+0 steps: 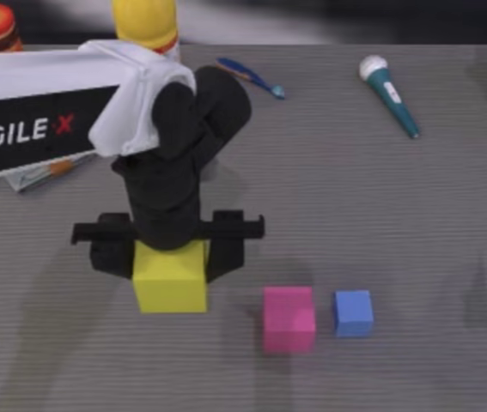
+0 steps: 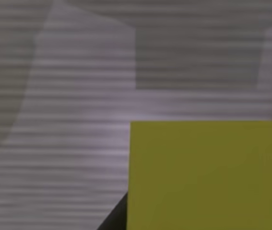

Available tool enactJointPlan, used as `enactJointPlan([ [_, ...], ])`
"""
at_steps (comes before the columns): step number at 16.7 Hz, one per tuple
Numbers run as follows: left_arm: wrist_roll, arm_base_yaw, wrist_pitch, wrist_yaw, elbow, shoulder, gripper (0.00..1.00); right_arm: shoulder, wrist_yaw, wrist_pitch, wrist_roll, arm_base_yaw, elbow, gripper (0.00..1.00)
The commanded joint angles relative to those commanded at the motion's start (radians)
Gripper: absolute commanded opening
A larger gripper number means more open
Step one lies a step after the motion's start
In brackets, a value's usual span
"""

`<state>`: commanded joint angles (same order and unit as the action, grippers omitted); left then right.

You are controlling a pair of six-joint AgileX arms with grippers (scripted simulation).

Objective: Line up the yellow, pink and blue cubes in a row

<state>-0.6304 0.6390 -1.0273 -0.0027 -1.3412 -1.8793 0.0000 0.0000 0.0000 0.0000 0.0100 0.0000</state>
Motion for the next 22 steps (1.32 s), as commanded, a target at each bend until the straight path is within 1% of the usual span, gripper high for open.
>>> enactJointPlan([
  [6,0.001,-0.002,0.019,0.000,0.015,-0.010,0.00,0.000,0.000,0.000,0.000,0.000,0.000,1.00],
  [12,0.000,0.000,0.233,0.000,0.139,-0.085,0.00,0.000,0.000,0.000,0.000,0.000,0.000,1.00],
  [14,-0.001,0.002,0.262,0.001,0.160,-0.101,0.00,0.000,0.000,0.000,0.000,0.000,0.000,1.00],
  [17,-0.001,0.002,0.263,0.001,0.161,-0.102,0.00,0.000,0.000,0.000,0.000,0.000,0.000,1.00],
  [22,-0.001,0.002,0.263,0.001,0.161,-0.102,0.38,0.000,0.000,0.000,0.000,0.000,0.000,1.00],
])
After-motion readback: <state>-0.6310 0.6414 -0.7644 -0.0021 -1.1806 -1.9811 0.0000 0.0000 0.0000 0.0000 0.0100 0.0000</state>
